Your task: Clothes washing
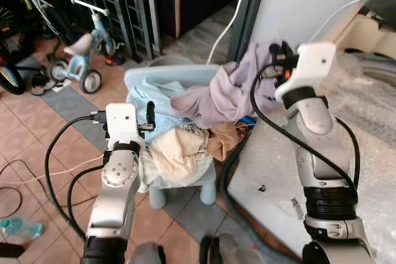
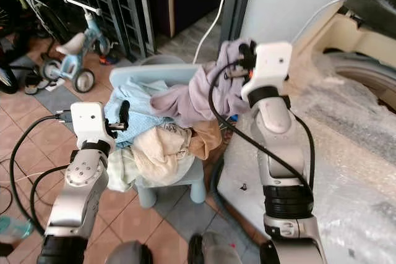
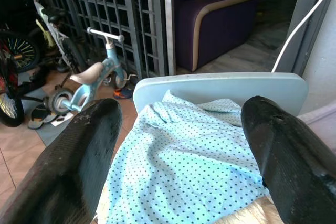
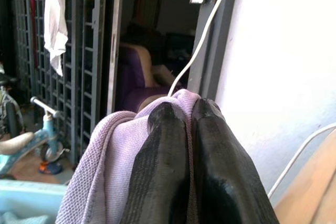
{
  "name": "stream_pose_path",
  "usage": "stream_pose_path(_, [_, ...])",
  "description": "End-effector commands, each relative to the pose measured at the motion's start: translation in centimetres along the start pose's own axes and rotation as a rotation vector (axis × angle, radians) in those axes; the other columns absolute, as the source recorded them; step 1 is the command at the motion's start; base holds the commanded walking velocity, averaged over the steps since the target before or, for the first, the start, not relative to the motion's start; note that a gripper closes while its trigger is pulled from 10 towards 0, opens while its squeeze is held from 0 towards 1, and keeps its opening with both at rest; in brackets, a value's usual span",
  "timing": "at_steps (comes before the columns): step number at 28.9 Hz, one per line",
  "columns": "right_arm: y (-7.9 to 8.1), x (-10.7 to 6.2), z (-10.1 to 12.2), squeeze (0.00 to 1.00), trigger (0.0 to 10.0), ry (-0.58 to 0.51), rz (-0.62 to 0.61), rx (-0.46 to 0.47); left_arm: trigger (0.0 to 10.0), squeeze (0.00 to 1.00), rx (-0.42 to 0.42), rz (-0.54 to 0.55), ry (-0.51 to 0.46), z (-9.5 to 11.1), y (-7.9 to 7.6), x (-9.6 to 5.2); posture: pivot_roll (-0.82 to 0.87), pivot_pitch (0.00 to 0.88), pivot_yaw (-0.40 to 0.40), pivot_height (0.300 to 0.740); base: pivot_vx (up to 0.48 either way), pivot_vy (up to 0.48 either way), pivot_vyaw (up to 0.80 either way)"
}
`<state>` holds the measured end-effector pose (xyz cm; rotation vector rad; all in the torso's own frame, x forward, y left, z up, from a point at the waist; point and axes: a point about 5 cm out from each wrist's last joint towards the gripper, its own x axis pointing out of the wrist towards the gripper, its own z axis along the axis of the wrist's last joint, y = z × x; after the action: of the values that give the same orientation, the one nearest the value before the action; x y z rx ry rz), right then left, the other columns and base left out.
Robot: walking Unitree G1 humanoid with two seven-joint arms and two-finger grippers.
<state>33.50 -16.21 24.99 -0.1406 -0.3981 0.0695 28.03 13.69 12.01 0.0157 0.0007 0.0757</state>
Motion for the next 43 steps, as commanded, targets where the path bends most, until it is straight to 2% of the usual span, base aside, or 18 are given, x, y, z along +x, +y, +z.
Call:
stream_pose_path(1, [-2.3, 0.6, 1.0, 0.0, 10.0, -0.056, -0.097, -0.033, 10.0, 0.0, -0.009, -0.005, 0.005, -0.1, -0.4, -0.1, -0.01, 0.059, 0.026, 0.74, 0.0, 0.0, 0.0])
stream_pose_path(2, [-2.8, 0.8, 1.2, 0.0, 10.0, -0.062, -0.115, -0.04, 10.0, 0.0, -0.01, -0.003, 0.006, -0.1, -0.4, 0.0, -0.01, 0.059, 0.026, 0.74, 0.0, 0.0, 0.0])
stream_pose_path(3, [-5.6, 1.7, 2.0, 0.0, 10.0, -0.08, -0.248, -0.095, 10.0, 0.0, -0.012, -0.002, 0.007, -0.2, -0.5, 0.0, -0.01, 0.058, 0.024, 0.74, 0.0, 0.0, -0.41])
stream_pose_path(4, [-5.6, 1.7, 2.0, 0.0, 10.0, -0.08, -0.248, -0.095, 10.0, 0.0, -0.012, -0.002, 0.007, -0.2, -0.5, 0.0, -0.01, 0.058, 0.024, 0.74, 0.0, 0.0, -0.41])
stream_pose_path(5, [-8.2, 2.1, 2.5, 0.0, 10.0, -0.077, -0.387, -0.121, 10.0, 0.0, -0.014, -0.001, 0.007, -0.2, -0.5, 0.0, -0.01, 0.057, 0.023, 0.74, 0.0, 0.0, -0.45])
stream_pose_path(6, [-9.3, 2.1, 2.5, 0.0, 10.0, -0.067, -0.447, -0.122, 10.0, 0.0, -0.015, 0.0, 0.006, -0.2, -0.5, 0.0, -0.01, 0.057, 0.023, 0.74, 0.0, 0.0, -0.46])
stream_pose_path(8, [-10.8, 2.0, 2.2, 0.0, 10.0, -0.032, -0.522, -0.117, 10.0, 0.0, -0.016, 0.004, 0.006, -0.1, -0.5, 0.1, -0.01, 0.058, 0.02, 0.74, 0.0, 0.0, -0.5])
stream_pose_path(10, [-12.6, 1.3, 1.0, 0.0, 10.0, 0.046, -0.619, -0.174, 10.0, 0.0, -0.017, 0.012, 0.005, -0.1, -0.5, 0.0, 0.0, 0.062, 0.017, 0.74, 0.0, 0.0, 0.0])
stream_pose_path(13, [-12.9, 1.0, 0.4, 0.0, 10.0, 0.081, -0.641, -0.177, 10.0, 0.0, -0.017, 0.014, 0.004, -0.1, -0.5, 0.0, 0.0, 0.063, 0.017, 0.74, 0.0, 0.0, -0.18])
stream_pose_path(16, [-12.5, 0.7, -0.9, 0.0, 10.0, 0.124, -0.64, -0.131, 10.0, 0.0, -0.018, 0.01, 0.0, 0.1, -0.5, 0.1, -0.01, 0.073, 0.021, 0.74, 0.0, 0.0, -0.8])
stream_pose_path(23, [-11.4, 1.1, -2.0, 0.0, 10.0, 0.175, -0.599, -0.123, 10.0, 0.0, -0.041, 0.006, -0.022, 1.1, -0.7, 0.7, 0.0, 0.117, 0.023, 0.74, 0.0, 0.0, -0.46])
stream_pose_path(25, [-10.2, 1.2, -3.0, 0.0, 10.0, 0.226, -0.501, -0.079, 10.0, 0.0, -0.054, -0.009, -0.053, 2.0, -0.6, 0.8, 0.0, 0.142, 0.024, 0.74, 0.152, 0.0, -0.25])
stream_pose_path(27, [-9.9, 1.3, -3.2, 0.0, 10.0, 0.229, -0.467, -0.063, 10.0, 0.0, -0.061, -0.007, -0.056, 2.1, -0.5, 0.7, -0.01, 0.15, 0.019, 0.74, 0.306, 0.0, -0.25])
stream_pose_path(29, [-9.6, 1.3, -3.2, 0.0, 10.0, 0.23, -0.439, -0.079, 10.0, 0.0, -0.065, -0.005, -0.054, 2.1, -0.4, 0.6, -0.01, 0.152, 0.018, 0.74, 0.307, 0.0, 0.0])
stream_pose_path(35, [-7.0, 1.4, -3.6, 0.0, 10.0, 0.207, -0.262, -0.024, 10.0, 0.0, -0.063, -0.014, -0.033, 1.5, -0.2, 0.2, -0.01, 0.136, 0.022, 0.74, 0.325, 0.0, 0.0])
stream_pose_path(39, [-4.6, 1.5, -3.7, 0.0, 10.0, 0.191, -0.094, -0.051, 10.0, 0.0, -0.055, -0.018, -0.01, 1.0, 0.0, -0.2, 0.0, 0.128, 0.026, 0.74, 0.22, 0.0, 0.0])
stream_pose_path(40, [-4.1, 1.5, -4.3, 0.0, 10.0, 0.224, -0.057, -0.082, 10.0, 0.0, -0.047, -0.026, 0.0, 0.8, 0.1, -0.4, 0.0, 0.127, 0.027, 0.74, 0.0, 0.0, 0.0])
stream_pose_path(43, [-3.7, 1.2, -5.9, 0.0, 10.0, 0.321, -0.042, -0.136, 10.0, 0.0, -0.02, -0.074, 0.035, 0.1, -0.1, -0.9, 0.0, 0.122, 0.029, 0.74, 0.0, 0.0, 0.0])
